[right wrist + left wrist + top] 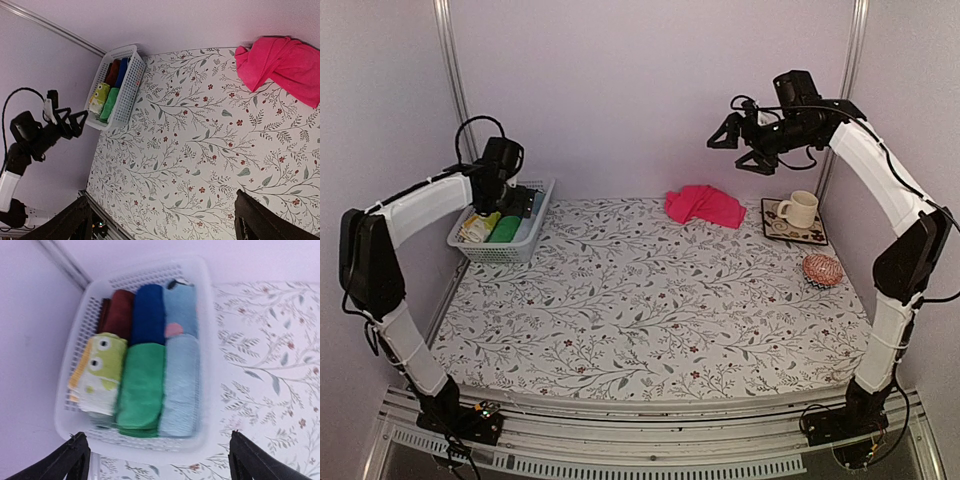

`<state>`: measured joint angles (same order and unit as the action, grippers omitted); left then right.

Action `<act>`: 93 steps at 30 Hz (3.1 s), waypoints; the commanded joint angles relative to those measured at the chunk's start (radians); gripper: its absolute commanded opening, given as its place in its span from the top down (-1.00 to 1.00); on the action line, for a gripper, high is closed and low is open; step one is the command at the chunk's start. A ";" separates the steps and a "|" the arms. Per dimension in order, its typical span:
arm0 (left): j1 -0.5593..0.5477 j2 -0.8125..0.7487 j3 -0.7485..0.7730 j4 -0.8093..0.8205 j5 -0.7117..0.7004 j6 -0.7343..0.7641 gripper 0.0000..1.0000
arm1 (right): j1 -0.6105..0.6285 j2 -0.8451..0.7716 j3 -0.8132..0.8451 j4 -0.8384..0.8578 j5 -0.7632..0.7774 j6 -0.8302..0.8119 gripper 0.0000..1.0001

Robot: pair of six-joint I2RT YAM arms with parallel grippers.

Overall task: Roll the towels
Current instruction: Adjust the towel in the bin, then pick up the towel from the corner of the board.

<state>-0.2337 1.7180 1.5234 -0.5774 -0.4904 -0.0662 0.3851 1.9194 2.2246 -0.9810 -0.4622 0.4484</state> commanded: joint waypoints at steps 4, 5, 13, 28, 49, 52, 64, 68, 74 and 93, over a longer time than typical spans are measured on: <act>-0.159 0.015 -0.163 0.069 0.070 -0.126 -0.93 | -0.023 -0.086 -0.014 -0.084 0.028 0.266 -0.98; -0.176 0.020 -0.166 0.070 0.065 -0.129 -0.93 | -0.024 -0.098 -0.029 -0.078 0.034 0.275 -0.98; -0.272 0.129 -0.072 0.051 0.089 -0.121 -0.93 | -0.024 -0.096 0.015 -0.061 0.064 0.314 -0.97; -0.317 0.144 -0.055 0.114 0.118 -0.135 -0.93 | 0.002 -0.002 0.076 -0.038 0.068 0.319 -0.98; -0.350 0.144 -0.035 0.179 0.187 -0.177 -0.93 | -0.118 0.002 -0.555 0.777 -0.053 0.027 -0.98; -0.351 0.145 -0.026 0.171 0.188 -0.168 -0.93 | -0.117 0.103 -0.497 0.774 0.049 -0.021 -0.98; -0.354 0.117 -0.055 0.132 0.168 -0.171 -0.93 | -0.114 0.376 -0.345 0.730 0.322 -0.128 -0.91; -0.354 0.108 -0.055 0.121 0.164 -0.170 -0.93 | -0.120 0.460 -0.289 0.700 0.368 -0.139 -0.89; -0.355 0.086 -0.072 0.114 0.153 -0.178 -0.93 | -0.134 0.531 -0.254 0.695 0.394 -0.123 -0.87; -0.354 -0.004 -0.129 0.108 0.053 -0.145 -0.93 | -0.166 0.732 -0.039 0.642 0.332 -0.030 -0.38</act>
<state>-0.5762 1.7687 1.4208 -0.4557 -0.3935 -0.2249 0.2222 2.5816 2.1223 -0.2951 -0.0772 0.3740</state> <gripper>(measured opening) 0.966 0.727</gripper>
